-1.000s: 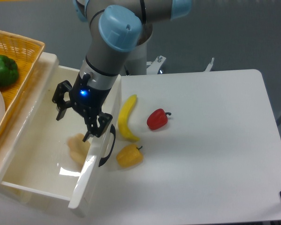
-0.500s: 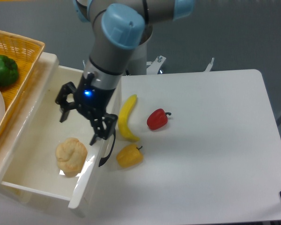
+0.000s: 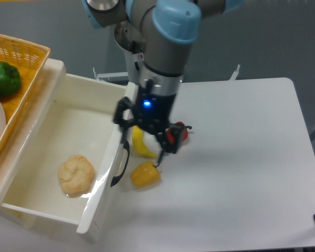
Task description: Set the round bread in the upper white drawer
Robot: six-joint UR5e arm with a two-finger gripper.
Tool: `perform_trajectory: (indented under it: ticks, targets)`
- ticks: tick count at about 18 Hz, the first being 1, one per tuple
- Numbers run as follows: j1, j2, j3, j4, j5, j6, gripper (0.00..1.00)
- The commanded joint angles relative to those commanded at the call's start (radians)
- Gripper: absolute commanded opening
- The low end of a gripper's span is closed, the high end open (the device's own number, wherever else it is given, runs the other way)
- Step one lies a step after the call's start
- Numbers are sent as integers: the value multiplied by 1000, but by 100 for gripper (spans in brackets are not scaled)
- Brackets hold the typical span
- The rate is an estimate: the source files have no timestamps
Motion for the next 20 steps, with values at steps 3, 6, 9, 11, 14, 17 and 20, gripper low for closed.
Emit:
perform_trajectory:
  ticks: [3, 6, 9, 11, 14, 17, 20]
  targets:
    - [60, -43, -9, 52, -2, 73, 100]
    - [117, -94, -17, 60, 2, 216, 100]
    - [167, -153, -17, 86, 6, 349, 100]
    - [190, -184, -15, 97, 15, 426, 100]
    - [198, -230, -15, 97, 106, 529, 100]
    - [200, -261, -11, 97, 201, 569, 100]
    - [219, -302, -2, 97, 261, 653, 100]
